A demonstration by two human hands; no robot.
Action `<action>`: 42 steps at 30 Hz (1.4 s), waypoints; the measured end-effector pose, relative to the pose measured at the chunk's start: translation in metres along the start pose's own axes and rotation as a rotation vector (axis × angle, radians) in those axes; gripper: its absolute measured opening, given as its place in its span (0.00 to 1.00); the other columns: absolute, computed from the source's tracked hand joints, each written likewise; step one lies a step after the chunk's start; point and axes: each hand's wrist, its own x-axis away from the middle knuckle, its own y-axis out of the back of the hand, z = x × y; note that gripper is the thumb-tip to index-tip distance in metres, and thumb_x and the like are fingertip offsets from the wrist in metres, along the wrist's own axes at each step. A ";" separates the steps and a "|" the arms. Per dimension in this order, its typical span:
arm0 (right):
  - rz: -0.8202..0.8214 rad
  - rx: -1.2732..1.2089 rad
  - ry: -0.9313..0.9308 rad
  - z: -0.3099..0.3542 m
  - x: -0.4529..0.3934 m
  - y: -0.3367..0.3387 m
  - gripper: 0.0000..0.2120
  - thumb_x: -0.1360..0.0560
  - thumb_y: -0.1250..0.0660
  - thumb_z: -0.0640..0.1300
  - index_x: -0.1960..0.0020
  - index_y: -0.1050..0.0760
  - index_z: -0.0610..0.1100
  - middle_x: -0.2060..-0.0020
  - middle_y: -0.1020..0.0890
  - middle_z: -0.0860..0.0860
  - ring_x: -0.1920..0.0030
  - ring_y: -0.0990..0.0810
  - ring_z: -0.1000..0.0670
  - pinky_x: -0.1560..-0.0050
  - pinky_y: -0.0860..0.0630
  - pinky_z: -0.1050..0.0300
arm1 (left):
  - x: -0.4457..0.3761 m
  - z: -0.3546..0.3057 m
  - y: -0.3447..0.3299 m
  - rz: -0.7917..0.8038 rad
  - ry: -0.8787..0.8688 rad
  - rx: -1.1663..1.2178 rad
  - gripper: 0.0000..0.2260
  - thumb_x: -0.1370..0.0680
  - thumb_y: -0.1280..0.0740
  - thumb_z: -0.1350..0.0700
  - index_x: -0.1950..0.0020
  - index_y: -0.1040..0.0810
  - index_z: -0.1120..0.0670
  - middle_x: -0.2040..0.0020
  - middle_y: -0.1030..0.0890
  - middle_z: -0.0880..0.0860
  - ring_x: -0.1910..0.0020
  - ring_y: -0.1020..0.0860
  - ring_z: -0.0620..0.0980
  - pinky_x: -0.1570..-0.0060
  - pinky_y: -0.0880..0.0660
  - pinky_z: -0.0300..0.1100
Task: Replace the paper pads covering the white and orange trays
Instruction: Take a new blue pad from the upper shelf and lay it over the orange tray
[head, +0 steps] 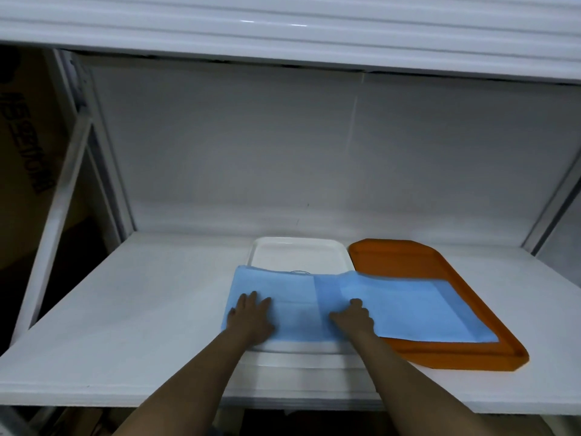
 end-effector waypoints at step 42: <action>0.117 0.232 0.708 0.169 0.106 -0.163 0.34 0.21 0.43 0.41 0.22 0.60 0.49 0.24 0.45 0.48 0.32 0.31 0.44 0.36 0.31 0.49 | 0.049 0.137 0.131 -0.549 0.076 1.178 0.17 0.25 0.47 0.52 0.45 0.24 0.58 0.47 0.20 0.61 0.48 0.21 0.59 0.46 0.23 0.61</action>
